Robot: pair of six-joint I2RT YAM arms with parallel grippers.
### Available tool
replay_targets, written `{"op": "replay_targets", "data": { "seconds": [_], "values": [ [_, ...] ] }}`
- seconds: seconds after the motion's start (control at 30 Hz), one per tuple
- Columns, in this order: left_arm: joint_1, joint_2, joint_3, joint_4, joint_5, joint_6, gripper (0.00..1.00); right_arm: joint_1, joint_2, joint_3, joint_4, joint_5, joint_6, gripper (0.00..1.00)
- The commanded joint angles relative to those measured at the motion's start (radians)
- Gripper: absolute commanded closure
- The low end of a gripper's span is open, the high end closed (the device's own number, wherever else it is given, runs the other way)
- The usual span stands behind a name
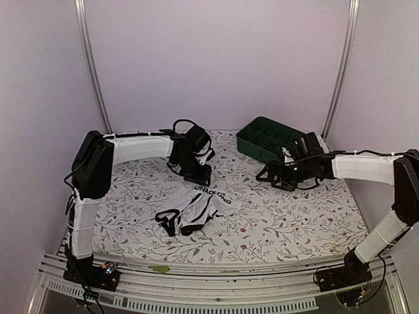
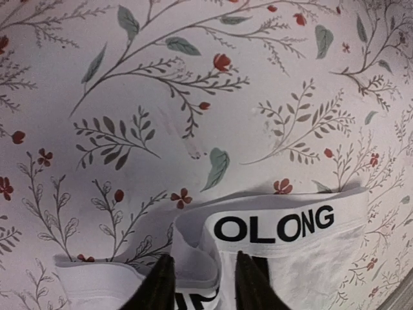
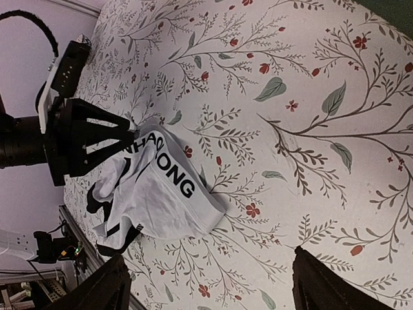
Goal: Roll the underwear
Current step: Move the underwear to the center of the board, then pick up the underwear from the center of the board.
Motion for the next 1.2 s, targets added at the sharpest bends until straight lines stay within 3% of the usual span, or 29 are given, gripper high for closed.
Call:
{"op": "replay_targets", "data": {
  "seconds": [0.0, 0.1, 0.3, 0.53, 0.8, 1.0, 1.17],
  "values": [
    [0.06, -0.132, -0.132, 0.049, -0.032, -0.078, 0.38, 0.004, 0.065, 0.06, -0.042, 0.007, -0.005, 0.17],
    [0.109, -0.317, -0.328, 0.15, 0.008, -0.09, 0.31, 0.033, 0.119, 0.099, -0.066, 0.016, 0.02, 0.28],
    [0.247, -0.502, -0.613, 0.274, 0.12, -0.095, 0.33, 0.149, 0.248, 0.159, -0.065, 0.037, 0.102, 0.49],
    [0.269, -0.489, -0.617, 0.237, 0.119, -0.064, 0.36, 0.198, 0.352, 0.207, -0.095, 0.063, 0.164, 0.62],
    [0.271, -0.448, -0.607, 0.247, 0.139, -0.049, 0.37, 0.223, 0.465, 0.262, -0.122, 0.094, 0.185, 0.62],
    [0.267, -0.365, -0.556, 0.253, 0.144, -0.021, 0.42, 0.223, 0.471, 0.262, -0.132, 0.144, 0.194, 0.79],
    [0.262, -0.285, -0.505, 0.259, 0.14, 0.005, 0.48, 0.221, 0.472, 0.259, -0.137, 0.142, 0.178, 1.0]
  ]
}}
